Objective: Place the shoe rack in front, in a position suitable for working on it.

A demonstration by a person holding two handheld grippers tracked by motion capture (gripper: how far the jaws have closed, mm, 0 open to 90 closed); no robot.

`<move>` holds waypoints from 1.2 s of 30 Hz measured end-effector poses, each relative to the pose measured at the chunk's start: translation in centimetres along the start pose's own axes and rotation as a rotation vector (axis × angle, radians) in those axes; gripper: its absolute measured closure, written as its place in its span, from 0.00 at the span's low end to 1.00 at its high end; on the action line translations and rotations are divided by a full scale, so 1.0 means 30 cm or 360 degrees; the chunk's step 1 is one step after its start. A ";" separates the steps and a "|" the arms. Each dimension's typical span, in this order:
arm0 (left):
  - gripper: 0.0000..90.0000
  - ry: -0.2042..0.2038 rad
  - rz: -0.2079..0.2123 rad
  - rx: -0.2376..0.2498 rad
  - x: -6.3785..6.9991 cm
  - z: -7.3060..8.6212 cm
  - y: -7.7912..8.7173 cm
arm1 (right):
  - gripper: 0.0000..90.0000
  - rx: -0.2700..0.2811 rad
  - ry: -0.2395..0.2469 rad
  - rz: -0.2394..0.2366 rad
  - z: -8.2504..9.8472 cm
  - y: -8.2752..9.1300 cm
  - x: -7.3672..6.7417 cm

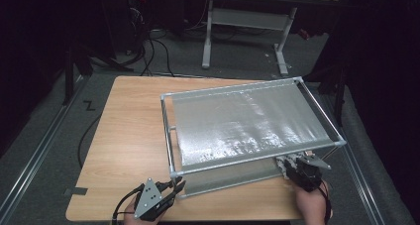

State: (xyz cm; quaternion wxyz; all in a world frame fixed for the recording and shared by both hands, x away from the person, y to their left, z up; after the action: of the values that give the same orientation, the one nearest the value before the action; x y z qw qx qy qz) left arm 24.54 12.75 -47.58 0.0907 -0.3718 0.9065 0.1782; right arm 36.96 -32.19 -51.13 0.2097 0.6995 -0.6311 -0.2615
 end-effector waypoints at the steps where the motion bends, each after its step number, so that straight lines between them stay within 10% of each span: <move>1: 0.87 0.0000 0.0000 -0.0001 0.000 0.000 0.000 | 0.60 0.0007 0.0001 0.0008 -0.002 -0.001 0.007; 21: 0.89 0.0008 0.0010 -0.0007 -0.003 -0.004 -0.002 | 0.73 -0.0025 0.0003 -0.0058 0.003 -0.004 -0.024; 36: 0.88 0.0001 0.0019 -0.0007 -0.003 -0.002 -0.002 | 0.68 -0.0105 0.0279 -0.0357 0.072 0.014 -0.386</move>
State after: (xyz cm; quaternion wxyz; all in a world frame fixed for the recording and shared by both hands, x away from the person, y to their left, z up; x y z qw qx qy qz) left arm 24.65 12.76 -47.51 0.0886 -0.3668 0.9083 0.1805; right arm 34.51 -20.66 -51.37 0.2564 0.7785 -0.5194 -0.2418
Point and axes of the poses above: each handheld gripper's, and its own axes: y roughly backward along the jaws, z roughly out of its underside, x roughly to its right, the point moved 2 cm from there along -y, roughly forward along the jaws, and after that the axes turned 14 degrees about -y, right-handed, at the moved point
